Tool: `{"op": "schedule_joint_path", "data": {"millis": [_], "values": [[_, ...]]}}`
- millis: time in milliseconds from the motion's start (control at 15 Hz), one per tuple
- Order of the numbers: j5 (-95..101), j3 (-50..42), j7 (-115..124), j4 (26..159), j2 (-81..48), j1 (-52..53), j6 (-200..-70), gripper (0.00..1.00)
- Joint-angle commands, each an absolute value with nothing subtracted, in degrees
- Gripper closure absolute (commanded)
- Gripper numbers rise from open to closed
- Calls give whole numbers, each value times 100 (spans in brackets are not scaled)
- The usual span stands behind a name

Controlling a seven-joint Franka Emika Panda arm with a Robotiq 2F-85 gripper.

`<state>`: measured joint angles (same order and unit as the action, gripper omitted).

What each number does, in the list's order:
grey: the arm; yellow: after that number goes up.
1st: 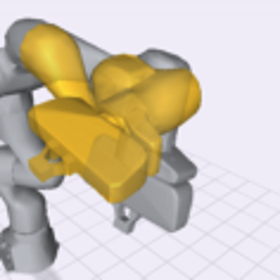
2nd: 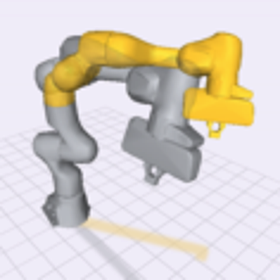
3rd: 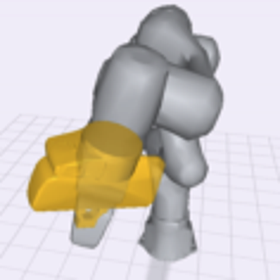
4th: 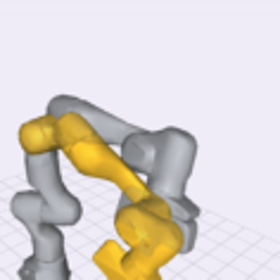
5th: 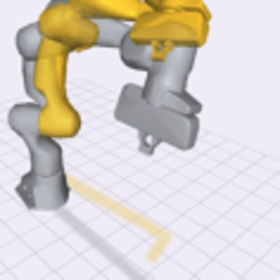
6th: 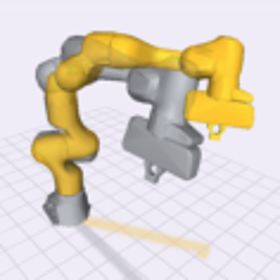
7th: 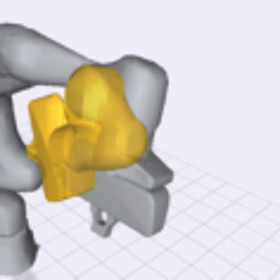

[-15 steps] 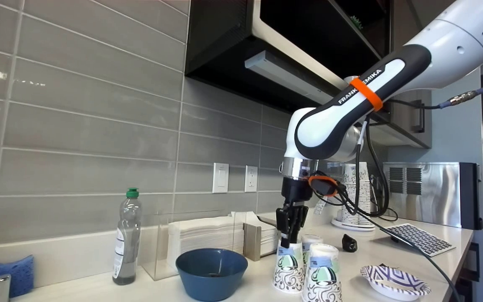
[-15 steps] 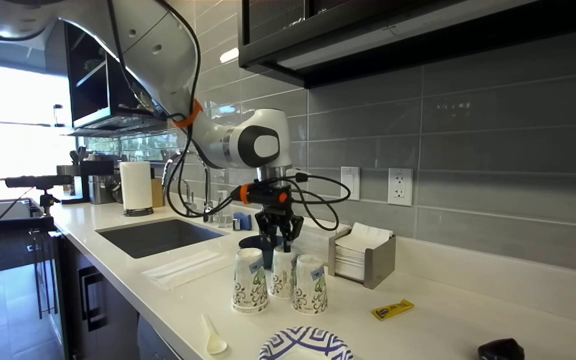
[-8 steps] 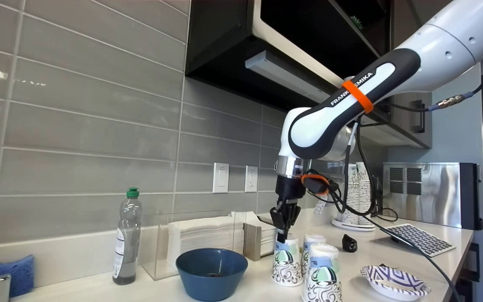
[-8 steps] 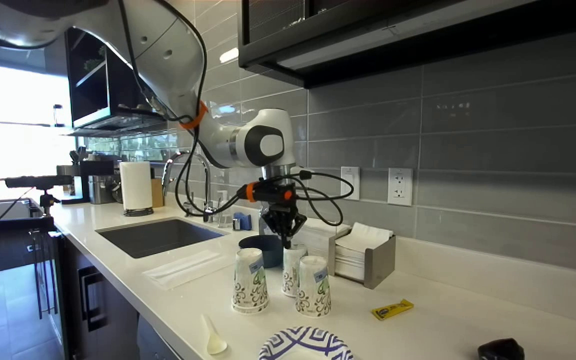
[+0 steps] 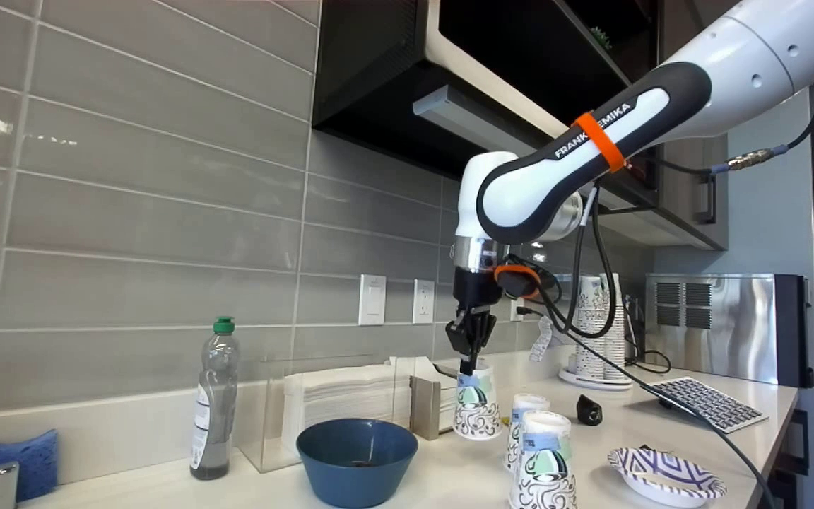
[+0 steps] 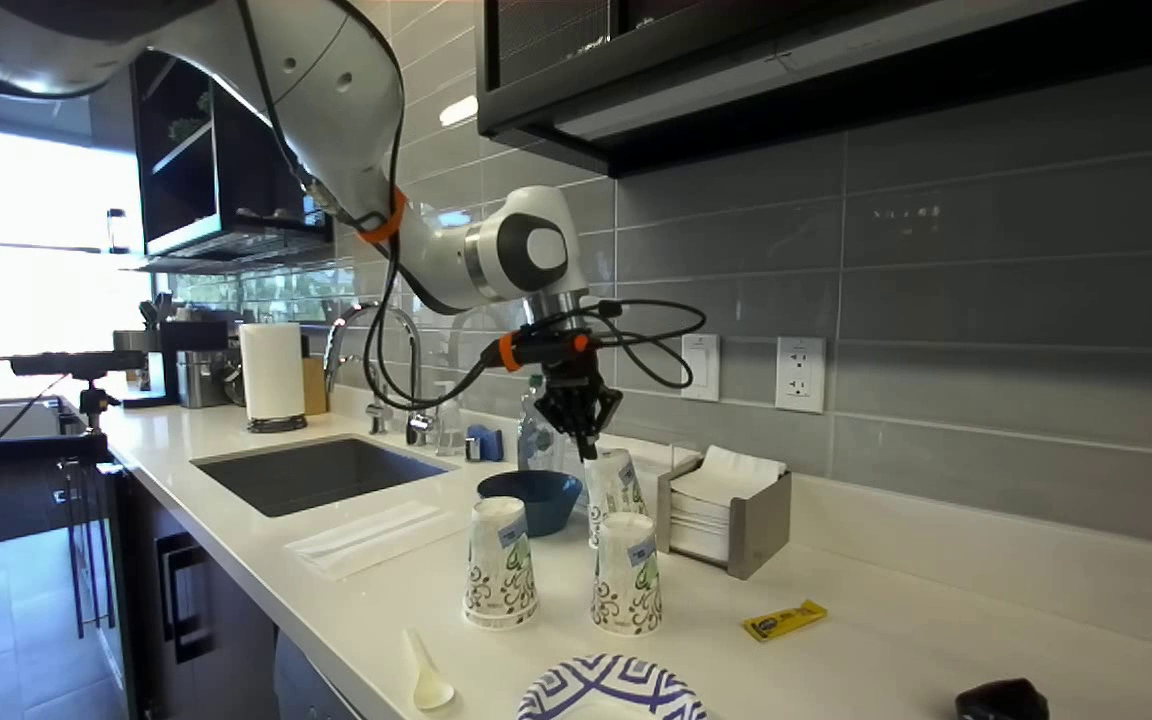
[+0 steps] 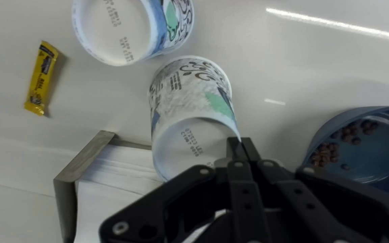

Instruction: Stack up the cups

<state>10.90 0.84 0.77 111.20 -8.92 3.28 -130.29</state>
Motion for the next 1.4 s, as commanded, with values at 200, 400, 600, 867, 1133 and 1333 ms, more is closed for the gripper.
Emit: {"op": "schedule_joint_path", "data": {"millis": [200, 400, 600, 867, 1133, 1333], "values": [[1663, 99, 338, 11129, 37, 330, -12113, 99], [1666, 102, 320, 11266, 384, 252, -12023, 99], [1542, 62, 255, 11499, 614, 151, -12028, 99], [1276, -59, 123, 11881, 759, -5, -12199, 99], [1042, -173, 13, 12172, 809, -87, -12506, 99], [821, -226, -60, 12348, 863, -122, -12796, 99]]}}
